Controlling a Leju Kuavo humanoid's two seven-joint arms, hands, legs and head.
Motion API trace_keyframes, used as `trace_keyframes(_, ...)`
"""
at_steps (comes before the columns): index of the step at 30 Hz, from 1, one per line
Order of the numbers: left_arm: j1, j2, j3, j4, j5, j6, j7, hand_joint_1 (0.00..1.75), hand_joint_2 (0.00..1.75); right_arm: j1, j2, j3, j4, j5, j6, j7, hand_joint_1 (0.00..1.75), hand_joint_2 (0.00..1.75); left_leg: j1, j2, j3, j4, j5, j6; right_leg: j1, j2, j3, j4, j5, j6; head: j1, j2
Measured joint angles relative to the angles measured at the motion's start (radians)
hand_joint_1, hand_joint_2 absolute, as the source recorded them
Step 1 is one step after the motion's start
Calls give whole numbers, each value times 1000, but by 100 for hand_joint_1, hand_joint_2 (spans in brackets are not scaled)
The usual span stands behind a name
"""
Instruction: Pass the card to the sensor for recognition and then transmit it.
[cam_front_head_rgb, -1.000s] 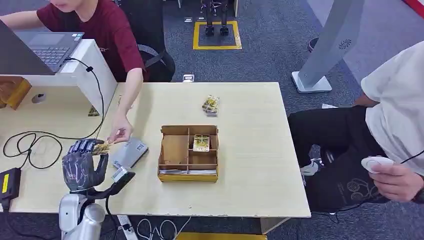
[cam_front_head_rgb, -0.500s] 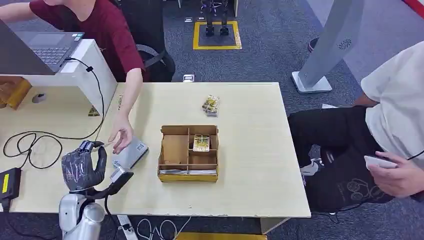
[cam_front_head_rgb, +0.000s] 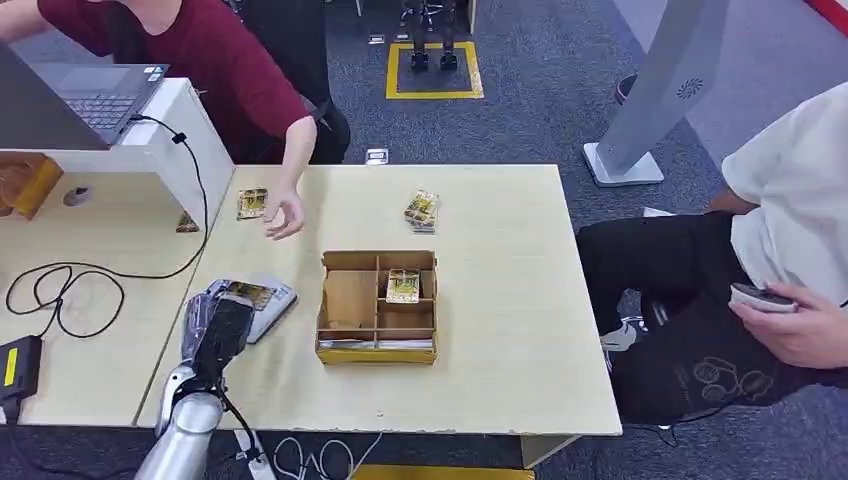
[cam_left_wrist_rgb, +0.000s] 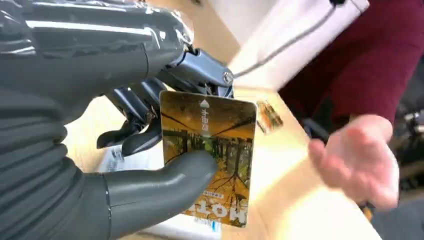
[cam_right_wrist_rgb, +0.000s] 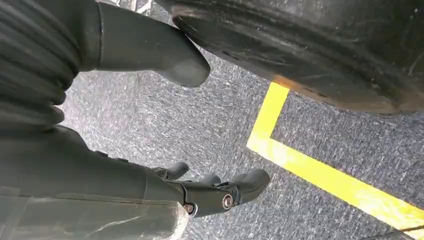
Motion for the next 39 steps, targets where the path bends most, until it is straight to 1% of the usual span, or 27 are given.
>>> trace_keyframes(3,-9,9,-32,1,14,-49,39,175,175,-1,3,0,6,-15,0,0,0,175,0,0,0,0,0,0,0,0,0,0,0,0,0,0)
trace_keyframes(6,-16,18,-60,1,27,-76,63,175,175,-1,6,0,9,-26,-3,0,0,175,0,0,0,0,0,0,0,0,0,0,0,0,0,0)
trace_keyframes(8,-20,23,-77,1,-1,-56,76,175,175,-1,6,0,11,-29,-3,0,0,175,0,0,0,0,0,0,0,0,0,0,0,0,0,0)
trace_keyframes(11,-35,29,-97,13,-62,8,108,175,175,-2,7,2,13,-32,-3,0,0,175,0,0,0,0,0,0,0,0,0,0,0,0,0,0)
trace_keyframes(15,-73,31,-114,66,-151,100,148,175,175,-4,9,15,15,-37,-2,4,0,175,0,0,0,0,0,0,0,0,0,0,0,0,0,0)
trace_keyframes(17,-94,31,-116,103,-160,123,153,175,175,-6,10,21,16,-38,-2,4,0,175,0,0,0,0,0,0,0,0,0,0,0,0,0,0)
trace_keyframes(21,-125,33,-116,166,-172,147,157,175,175,-6,10,33,17,-41,1,6,0,175,0,0,0,0,0,0,0,0,0,0,0,0,0,0)
trace_keyframes(25,-153,41,-116,218,-178,150,162,175,175,-7,10,45,17,-44,2,7,0,175,0,0,0,0,0,0,0,0,0,0,0,0,0,0)
trace_keyframes(32,-172,44,-116,277,-183,161,158,175,175,-7,10,51,18,-47,3,8,0,175,0,0,0,0,0,0,0,0,0,0,0,0,0,0)
trace_keyframes(39,-193,44,-116,314,-207,177,158,175,175,-9,10,67,18,-50,5,11,0,175,0,0,0,0,0,0,0,0,0,0,1,-1,0,0)
